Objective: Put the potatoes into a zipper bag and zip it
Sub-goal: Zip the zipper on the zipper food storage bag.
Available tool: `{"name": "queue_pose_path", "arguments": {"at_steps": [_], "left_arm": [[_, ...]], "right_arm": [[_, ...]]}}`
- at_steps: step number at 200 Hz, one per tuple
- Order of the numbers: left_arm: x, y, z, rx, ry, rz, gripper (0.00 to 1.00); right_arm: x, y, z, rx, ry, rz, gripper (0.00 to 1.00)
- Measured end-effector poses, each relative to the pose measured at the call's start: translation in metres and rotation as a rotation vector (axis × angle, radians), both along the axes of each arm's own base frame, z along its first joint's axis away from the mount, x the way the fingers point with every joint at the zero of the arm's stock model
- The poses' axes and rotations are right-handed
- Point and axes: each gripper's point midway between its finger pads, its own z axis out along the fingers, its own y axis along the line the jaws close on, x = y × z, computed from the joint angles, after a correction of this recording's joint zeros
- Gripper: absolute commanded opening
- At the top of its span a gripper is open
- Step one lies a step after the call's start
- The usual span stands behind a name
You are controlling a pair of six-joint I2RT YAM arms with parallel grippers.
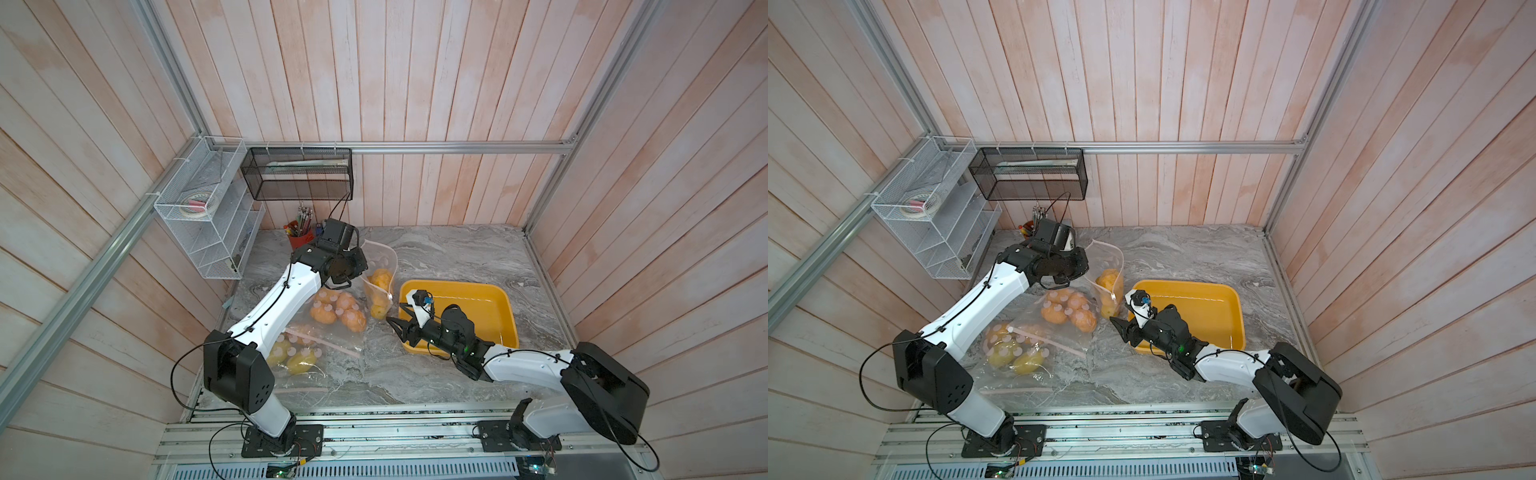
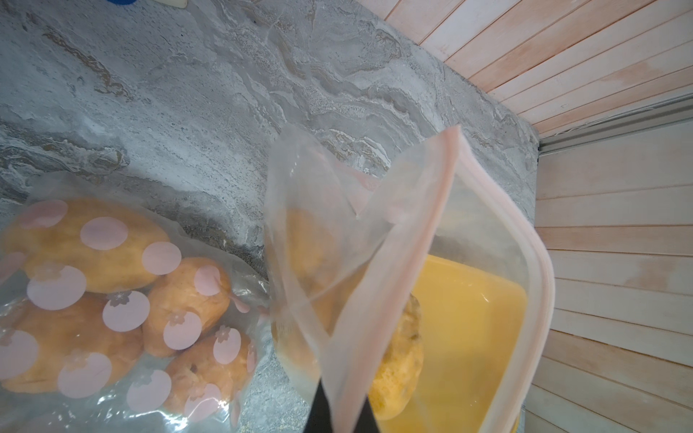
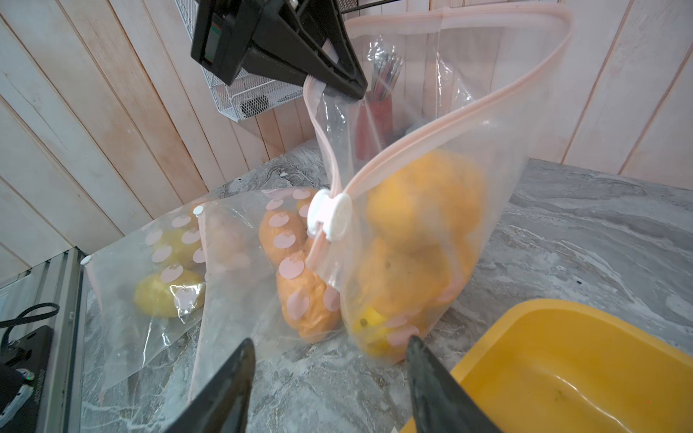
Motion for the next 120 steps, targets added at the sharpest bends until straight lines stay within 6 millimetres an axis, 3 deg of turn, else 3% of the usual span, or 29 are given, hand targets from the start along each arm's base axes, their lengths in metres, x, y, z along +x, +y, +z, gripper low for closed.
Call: {"name": "queue_pose_path", "arguments": {"at_steps": [36,63,77,120], "left_arm": [[0.000,0.000,-0.001,-0.004,0.003,-0.003,0.00],[-0.001,-0.002,0.000,-0.011,0.006,-0.009,0.00],[-0.001,-0.002,0.000,-0.012,0.006,-0.011,0.00],[-0.001,-0.002,0.000,-0.014,0.007,-0.011,0.00]], "right_arm": [[0.005,0.005,0.018,0.045,-0.059,0.000,0.53],[0.007,0.008,0.031,0.074,-0.095,0.001,0.40],[0.008,0.009,0.032,0.077,-0.101,0.001,0.35],[0.011,0.013,0.025,0.062,-0.092,0.000,0.34]]}}
